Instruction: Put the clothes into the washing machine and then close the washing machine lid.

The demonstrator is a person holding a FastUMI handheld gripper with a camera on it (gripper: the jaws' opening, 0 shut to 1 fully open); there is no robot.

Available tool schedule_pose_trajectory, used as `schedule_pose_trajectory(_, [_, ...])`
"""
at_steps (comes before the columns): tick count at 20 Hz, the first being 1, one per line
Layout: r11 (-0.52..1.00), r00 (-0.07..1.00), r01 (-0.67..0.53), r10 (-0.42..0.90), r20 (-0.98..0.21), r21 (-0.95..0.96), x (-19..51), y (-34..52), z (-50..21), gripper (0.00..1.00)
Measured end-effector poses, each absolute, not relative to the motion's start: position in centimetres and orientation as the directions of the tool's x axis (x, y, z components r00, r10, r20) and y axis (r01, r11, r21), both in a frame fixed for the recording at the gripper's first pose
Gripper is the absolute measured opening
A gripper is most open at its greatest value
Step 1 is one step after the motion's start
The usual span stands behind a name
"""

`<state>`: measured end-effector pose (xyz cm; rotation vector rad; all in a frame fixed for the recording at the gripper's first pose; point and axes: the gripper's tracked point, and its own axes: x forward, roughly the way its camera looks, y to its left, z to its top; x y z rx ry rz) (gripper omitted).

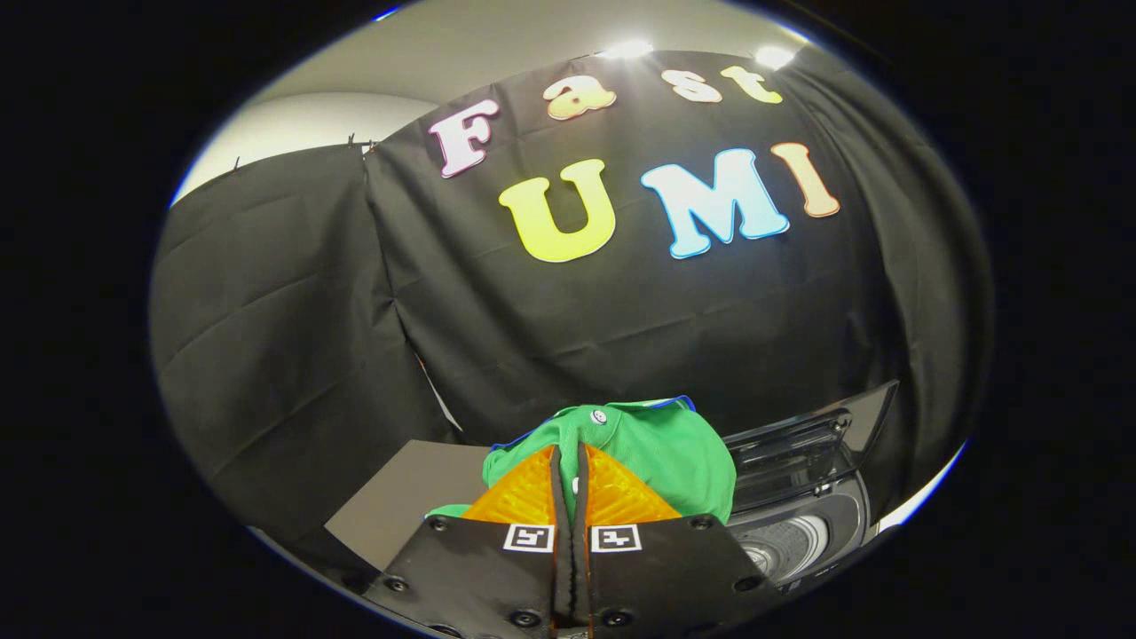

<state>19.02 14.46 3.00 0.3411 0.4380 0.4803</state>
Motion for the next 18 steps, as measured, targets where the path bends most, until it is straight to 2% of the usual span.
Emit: schedule_pose_trajectory(18, [0.872, 0.844, -0.251, 0.41, -0.347, 0.419, 20.0, 0.9, -0.5, 0.01])
